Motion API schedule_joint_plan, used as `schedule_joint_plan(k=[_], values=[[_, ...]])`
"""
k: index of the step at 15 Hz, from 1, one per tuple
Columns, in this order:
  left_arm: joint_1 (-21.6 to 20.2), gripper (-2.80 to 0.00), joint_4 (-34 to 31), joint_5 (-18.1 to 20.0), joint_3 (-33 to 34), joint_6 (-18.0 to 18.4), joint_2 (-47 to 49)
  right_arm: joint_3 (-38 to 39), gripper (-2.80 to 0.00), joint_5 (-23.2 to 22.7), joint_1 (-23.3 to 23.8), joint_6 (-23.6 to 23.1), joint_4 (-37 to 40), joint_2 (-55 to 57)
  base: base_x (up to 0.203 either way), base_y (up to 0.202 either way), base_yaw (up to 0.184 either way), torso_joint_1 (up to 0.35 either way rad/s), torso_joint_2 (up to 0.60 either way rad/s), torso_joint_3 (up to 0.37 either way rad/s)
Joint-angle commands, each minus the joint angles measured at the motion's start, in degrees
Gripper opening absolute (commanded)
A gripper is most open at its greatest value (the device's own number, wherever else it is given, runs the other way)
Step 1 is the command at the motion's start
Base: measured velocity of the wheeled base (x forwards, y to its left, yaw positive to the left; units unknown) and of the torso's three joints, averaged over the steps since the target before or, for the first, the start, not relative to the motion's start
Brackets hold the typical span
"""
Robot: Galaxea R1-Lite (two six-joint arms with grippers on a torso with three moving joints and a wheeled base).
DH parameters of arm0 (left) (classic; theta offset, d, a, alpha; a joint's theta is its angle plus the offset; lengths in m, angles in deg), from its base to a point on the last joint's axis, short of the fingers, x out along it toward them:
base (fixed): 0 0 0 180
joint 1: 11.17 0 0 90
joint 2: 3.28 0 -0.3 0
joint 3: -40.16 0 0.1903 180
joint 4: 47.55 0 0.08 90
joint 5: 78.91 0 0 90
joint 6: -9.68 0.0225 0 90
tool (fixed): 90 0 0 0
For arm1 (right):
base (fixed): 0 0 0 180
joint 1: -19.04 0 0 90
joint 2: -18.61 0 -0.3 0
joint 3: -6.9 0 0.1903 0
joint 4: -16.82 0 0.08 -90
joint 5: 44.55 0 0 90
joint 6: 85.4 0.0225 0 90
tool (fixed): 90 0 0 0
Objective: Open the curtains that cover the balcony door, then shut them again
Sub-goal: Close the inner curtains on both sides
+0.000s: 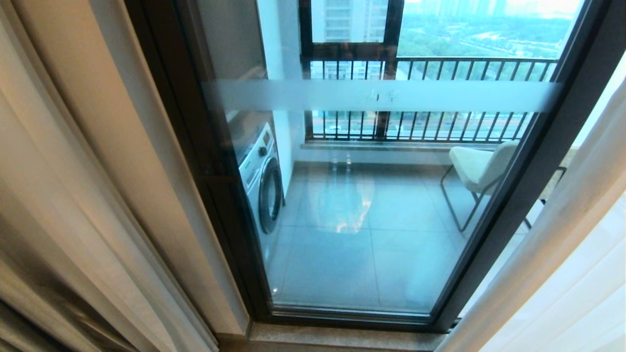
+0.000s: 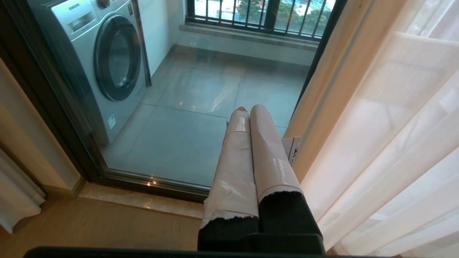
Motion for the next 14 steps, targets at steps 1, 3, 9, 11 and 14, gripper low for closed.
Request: schedule_joint_plan(k=[1, 3, 9, 11, 14], values=[[0.03, -2.8, 0.0, 0.02, 0.0, -0.1, 0.01, 0.0, -2.8, -0.03, -0.02, -0.04, -0.02, 0.0, 0.058, 0.0, -0.01, 0.002, 0.0, 0.007], [0.03, -2.8, 0.0, 0.02, 0.0, -0.1, 0.01, 0.0, -2.8, -0.03, -0.02, -0.04, -0.02, 0.0, 0.151, 0.0, -0.001, -0.003, 0.0, -0.006], [0.0, -2.8, 0.0, 0.02, 0.0, -0.19, 0.01, 0.0, -2.8, -0.03, -0.02, -0.04, -0.02, 0.0, 0.065, 0.0, 0.001, 0.009, 0.0, -0.001], [0.03, -2.8, 0.0, 0.02, 0.0, -0.22, 0.01, 0.0, -2.8, -0.03, -0.02, -0.04, -0.02, 0.0, 0.0, 0.0, 0.0, 0.0, 0.0, 0.0], [-0.06, -2.8, 0.0, 0.37, 0.0, -0.27, 0.01, 0.0, -2.8, -0.03, -0.02, -0.04, -0.02, 0.0, 0.0, 0.0, 0.0, 0.0, 0.0, 0.0]])
